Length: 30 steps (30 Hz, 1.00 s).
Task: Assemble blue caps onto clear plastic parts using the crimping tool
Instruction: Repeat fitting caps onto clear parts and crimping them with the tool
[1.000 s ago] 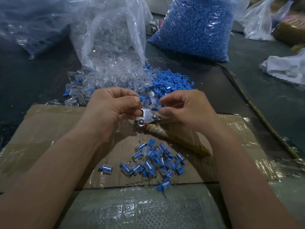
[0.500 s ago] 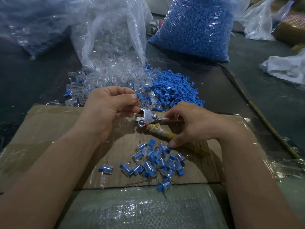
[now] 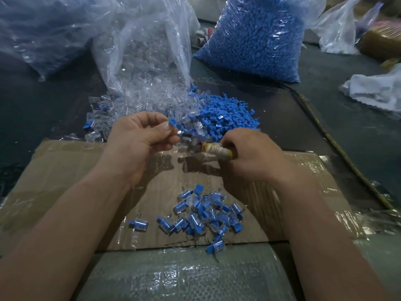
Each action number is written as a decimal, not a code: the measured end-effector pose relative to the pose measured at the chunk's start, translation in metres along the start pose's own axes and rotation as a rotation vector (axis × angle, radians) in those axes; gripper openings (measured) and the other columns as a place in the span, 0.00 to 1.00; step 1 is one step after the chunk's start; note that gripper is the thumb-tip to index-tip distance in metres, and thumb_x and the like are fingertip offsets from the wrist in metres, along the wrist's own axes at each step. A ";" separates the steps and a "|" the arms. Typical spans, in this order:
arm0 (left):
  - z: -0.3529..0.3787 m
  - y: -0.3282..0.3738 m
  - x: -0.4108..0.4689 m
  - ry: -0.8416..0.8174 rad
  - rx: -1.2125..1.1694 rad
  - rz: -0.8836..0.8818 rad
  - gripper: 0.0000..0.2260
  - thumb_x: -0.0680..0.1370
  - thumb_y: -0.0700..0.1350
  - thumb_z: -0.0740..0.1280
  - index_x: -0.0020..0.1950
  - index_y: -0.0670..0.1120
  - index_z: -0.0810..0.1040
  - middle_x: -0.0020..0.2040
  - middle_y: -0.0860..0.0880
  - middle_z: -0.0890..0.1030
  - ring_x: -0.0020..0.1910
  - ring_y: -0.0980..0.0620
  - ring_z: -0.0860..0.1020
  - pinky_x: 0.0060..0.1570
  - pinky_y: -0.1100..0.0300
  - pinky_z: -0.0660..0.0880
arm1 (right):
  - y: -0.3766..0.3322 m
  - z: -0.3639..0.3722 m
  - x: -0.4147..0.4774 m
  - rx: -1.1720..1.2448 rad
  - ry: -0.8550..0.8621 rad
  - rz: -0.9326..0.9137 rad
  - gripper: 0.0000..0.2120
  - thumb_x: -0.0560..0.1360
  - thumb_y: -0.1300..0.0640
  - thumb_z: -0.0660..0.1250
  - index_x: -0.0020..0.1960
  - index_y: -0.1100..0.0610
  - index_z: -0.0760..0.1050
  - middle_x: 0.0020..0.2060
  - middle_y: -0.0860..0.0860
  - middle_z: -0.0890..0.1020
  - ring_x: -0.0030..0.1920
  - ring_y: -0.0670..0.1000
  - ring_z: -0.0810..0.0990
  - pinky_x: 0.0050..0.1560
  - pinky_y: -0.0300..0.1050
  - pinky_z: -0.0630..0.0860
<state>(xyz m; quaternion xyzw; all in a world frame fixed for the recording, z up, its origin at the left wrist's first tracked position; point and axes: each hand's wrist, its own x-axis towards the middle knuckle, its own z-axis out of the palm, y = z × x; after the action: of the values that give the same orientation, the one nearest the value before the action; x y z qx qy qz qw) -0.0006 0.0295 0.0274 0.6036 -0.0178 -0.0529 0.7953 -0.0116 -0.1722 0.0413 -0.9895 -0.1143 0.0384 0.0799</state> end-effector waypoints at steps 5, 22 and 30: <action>0.003 -0.005 0.000 0.032 0.009 0.039 0.07 0.73 0.32 0.64 0.39 0.43 0.74 0.28 0.50 0.81 0.29 0.56 0.80 0.30 0.67 0.76 | 0.003 -0.004 -0.002 0.122 0.234 0.041 0.10 0.70 0.60 0.65 0.45 0.51 0.65 0.39 0.46 0.67 0.40 0.48 0.66 0.37 0.42 0.56; 0.011 -0.004 -0.006 0.078 -0.009 0.136 0.06 0.72 0.32 0.64 0.39 0.42 0.75 0.29 0.50 0.81 0.29 0.56 0.79 0.32 0.67 0.77 | -0.019 0.006 -0.004 0.235 0.130 -0.021 0.12 0.70 0.57 0.65 0.49 0.51 0.63 0.40 0.46 0.69 0.38 0.46 0.67 0.35 0.34 0.59; 0.014 0.000 -0.009 0.073 -0.018 0.141 0.05 0.72 0.32 0.65 0.40 0.41 0.75 0.29 0.51 0.81 0.29 0.57 0.79 0.32 0.67 0.76 | -0.023 0.005 -0.004 0.253 0.100 -0.037 0.12 0.70 0.58 0.64 0.45 0.49 0.61 0.36 0.41 0.66 0.36 0.40 0.65 0.33 0.36 0.58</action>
<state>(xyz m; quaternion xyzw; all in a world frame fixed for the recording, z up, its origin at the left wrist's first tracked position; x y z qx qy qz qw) -0.0113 0.0167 0.0313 0.5953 -0.0310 0.0252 0.8025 -0.0211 -0.1498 0.0403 -0.9699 -0.1227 0.0015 0.2101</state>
